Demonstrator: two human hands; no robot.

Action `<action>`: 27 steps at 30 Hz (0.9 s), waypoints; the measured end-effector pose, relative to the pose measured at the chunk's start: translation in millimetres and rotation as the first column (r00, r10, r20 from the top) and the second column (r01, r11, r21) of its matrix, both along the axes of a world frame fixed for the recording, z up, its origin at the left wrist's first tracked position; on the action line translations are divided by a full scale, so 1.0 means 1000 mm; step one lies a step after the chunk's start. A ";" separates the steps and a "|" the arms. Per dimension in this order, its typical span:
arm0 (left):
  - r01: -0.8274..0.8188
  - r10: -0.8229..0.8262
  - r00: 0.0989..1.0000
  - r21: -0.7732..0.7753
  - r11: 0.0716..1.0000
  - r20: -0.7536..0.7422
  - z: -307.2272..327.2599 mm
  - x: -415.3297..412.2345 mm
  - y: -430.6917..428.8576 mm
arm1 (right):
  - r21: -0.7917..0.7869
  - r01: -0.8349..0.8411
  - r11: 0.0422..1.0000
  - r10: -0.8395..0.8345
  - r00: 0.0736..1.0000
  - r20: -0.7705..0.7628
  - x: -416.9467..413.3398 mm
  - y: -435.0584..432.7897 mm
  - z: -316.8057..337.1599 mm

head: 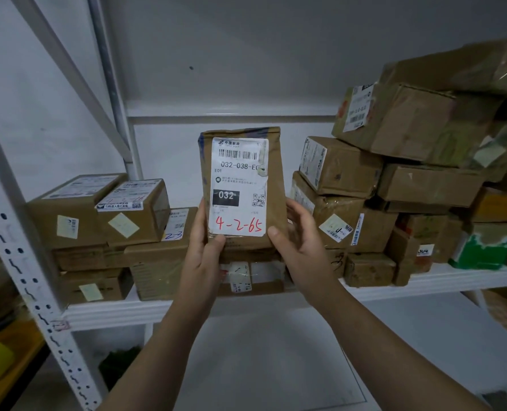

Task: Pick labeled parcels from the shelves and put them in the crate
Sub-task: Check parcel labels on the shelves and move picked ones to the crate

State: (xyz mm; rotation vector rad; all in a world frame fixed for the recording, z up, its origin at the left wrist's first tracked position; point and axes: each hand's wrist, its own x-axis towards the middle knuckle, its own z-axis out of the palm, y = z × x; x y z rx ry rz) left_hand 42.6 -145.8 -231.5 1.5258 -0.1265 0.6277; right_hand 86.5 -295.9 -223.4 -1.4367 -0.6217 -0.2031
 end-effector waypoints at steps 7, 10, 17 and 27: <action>-0.216 0.201 0.975 0.217 0.952 0.093 0.014 -0.011 0.017 | 0.049 0.023 0.999 -0.027 0.996 0.091 -0.009 0.019 0.011; -0.272 0.234 0.957 0.250 0.929 0.172 0.027 -0.022 0.031 | 0.037 0.006 0.999 -0.012 0.983 0.181 -0.015 0.040 0.018; -0.418 0.309 0.905 0.476 0.774 0.292 0.055 -0.054 0.100 | -0.048 0.038 0.998 -0.022 0.956 0.294 -0.027 0.106 0.046; -0.680 0.494 0.697 0.699 0.223 0.520 0.094 -0.071 0.200 | -0.188 0.151 0.971 -0.081 0.938 0.336 -0.033 0.216 0.081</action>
